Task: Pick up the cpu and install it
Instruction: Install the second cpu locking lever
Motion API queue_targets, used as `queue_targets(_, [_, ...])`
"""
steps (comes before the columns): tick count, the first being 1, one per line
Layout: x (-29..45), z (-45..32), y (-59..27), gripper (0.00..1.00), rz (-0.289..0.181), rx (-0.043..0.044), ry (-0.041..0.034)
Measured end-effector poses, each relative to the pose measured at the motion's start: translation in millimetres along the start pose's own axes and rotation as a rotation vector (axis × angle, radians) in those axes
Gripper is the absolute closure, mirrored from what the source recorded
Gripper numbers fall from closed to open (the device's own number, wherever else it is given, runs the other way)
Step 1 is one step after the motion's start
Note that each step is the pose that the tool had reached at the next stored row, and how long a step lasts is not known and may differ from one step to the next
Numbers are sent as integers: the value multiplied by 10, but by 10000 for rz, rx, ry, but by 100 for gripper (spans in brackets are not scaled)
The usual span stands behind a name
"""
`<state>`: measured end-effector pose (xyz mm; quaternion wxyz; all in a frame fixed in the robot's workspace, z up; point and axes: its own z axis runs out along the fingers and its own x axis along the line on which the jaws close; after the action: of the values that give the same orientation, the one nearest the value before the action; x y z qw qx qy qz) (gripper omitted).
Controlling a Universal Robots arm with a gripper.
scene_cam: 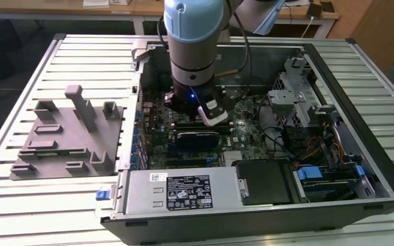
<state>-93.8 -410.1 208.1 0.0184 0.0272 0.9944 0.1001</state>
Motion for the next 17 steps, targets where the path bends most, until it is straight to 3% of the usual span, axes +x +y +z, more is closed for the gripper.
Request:
queue_targets(3, [22,21,-17,89,8,-184,8])
queue_targets(7, [40,65,-46,89,14,-319,16])
queue_targets(14, [68,119,-68,89,32,-753,37])
queue_targets(17, [73,140,-73,89,37,-855,42])
